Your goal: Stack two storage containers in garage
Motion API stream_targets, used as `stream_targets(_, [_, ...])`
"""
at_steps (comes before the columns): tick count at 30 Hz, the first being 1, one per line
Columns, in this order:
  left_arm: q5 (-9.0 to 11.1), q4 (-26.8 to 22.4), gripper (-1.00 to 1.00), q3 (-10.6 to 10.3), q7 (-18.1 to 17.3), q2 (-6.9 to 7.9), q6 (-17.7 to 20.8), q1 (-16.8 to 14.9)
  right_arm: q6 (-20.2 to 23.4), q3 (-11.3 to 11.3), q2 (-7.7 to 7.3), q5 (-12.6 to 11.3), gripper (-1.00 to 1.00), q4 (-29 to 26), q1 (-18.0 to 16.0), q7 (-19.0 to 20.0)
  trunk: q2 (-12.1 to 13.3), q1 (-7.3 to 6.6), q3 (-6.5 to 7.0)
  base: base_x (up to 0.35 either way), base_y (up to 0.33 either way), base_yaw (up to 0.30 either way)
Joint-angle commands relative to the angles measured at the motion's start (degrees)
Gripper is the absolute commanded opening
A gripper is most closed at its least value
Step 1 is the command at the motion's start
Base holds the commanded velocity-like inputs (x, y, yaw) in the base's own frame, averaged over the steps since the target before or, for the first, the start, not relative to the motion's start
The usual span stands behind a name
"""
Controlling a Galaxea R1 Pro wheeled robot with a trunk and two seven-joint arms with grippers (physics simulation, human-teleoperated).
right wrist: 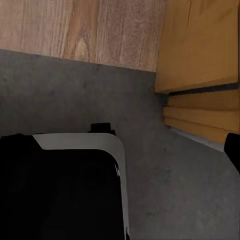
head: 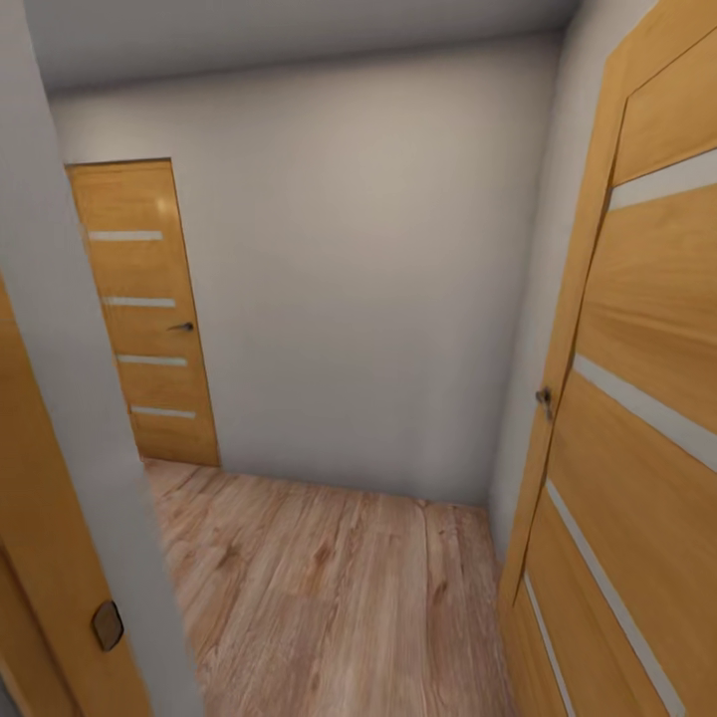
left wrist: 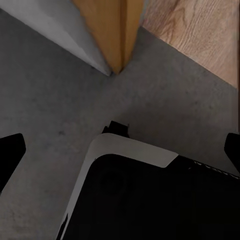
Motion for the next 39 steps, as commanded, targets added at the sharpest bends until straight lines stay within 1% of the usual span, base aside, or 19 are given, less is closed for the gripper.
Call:
stream_targets(1, [0.02,0.03,1.00,0.42,0.04,-0.01,-0.19,-0.04,-0.30,0.43,0.03,-0.45,1.00,0.18,-0.08,-0.07,-0.05,0.04,-0.08,0.321,0.000,-0.128])
stream_targets(6, [-0.04,0.04,1.00,0.42,0.04,-0.02,-0.21,-0.04,-0.33,0.25,0.04,-0.57,1.00,0.18,-0.08,-0.20,-0.05,0.04,-0.08,0.145,0.000,-0.170])
stream_targets(17, [-0.04,0.03,1.00,0.43,0.04,-0.02,-0.21,-0.04,-0.34,0.30,0.04,-0.58,1.00,0.18,-0.08,-0.21,-0.05,0.04,-0.08,0.013,0.000,-0.028])
stream_targets(26, [-0.04,0.00,1.00,0.43,0.04,-0.04,-0.21,-0.04,-0.34,0.29,0.04,-0.57,1.00,0.18,-0.08,-0.21,-0.05,0.04,-0.08,0.000,0.000,-0.170])
stream_targets(39, [0.02,0.03,1.00,0.43,0.04,-0.03,-0.21,-0.04,-0.34,0.41,0.04,-0.49,1.00,0.18,-0.08,-0.21,-0.05,0.04,-0.08,0.000,0.000,-0.014])
